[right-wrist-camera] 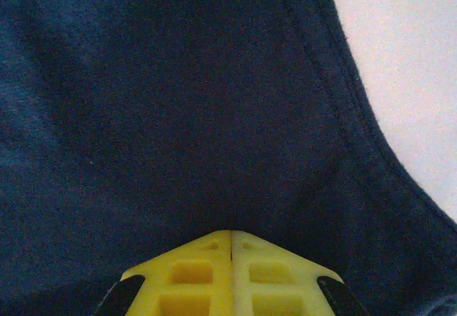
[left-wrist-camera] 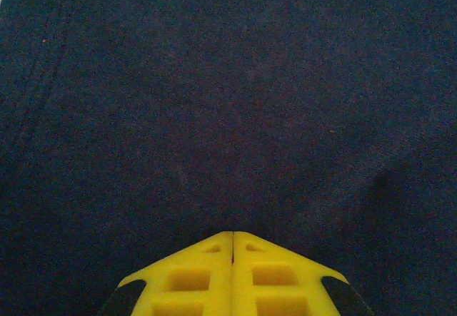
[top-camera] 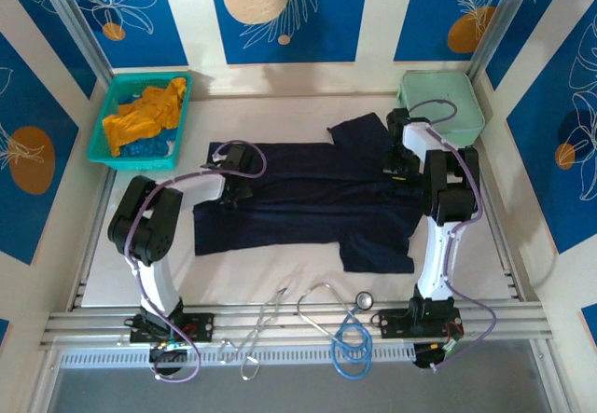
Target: Fold and stack the t-shirts
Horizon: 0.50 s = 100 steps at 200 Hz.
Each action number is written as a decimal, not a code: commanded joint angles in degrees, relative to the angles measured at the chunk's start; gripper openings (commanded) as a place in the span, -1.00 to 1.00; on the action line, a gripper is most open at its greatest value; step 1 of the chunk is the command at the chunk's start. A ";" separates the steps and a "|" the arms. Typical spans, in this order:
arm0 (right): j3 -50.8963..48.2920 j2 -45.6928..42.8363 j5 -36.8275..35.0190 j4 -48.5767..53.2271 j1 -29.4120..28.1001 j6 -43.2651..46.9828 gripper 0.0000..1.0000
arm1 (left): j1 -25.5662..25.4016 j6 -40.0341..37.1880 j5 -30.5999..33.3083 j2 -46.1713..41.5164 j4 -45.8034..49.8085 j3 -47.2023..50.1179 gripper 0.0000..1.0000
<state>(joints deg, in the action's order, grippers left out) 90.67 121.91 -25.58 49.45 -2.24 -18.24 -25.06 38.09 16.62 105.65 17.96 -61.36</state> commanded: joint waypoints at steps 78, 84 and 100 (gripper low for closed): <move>-5.01 -4.95 1.26 4.46 -1.05 -2.61 -1.00 | -2.52 2.39 -3.21 -7.99 18.61 6.51 -0.97; -4.53 -5.11 1.07 4.75 -1.21 -2.67 -1.00 | -2.48 1.98 -2.12 -8.92 20.07 5.42 -0.89; -2.74 -5.91 0.54 6.09 -1.52 -3.27 -1.00 | -2.30 0.04 1.12 -10.70 24.04 1.28 -0.67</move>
<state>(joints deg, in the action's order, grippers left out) 86.41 118.78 -25.30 51.75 -3.05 -19.77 -27.14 39.81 14.20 97.89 29.21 -56.10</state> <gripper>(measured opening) 0.042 0.111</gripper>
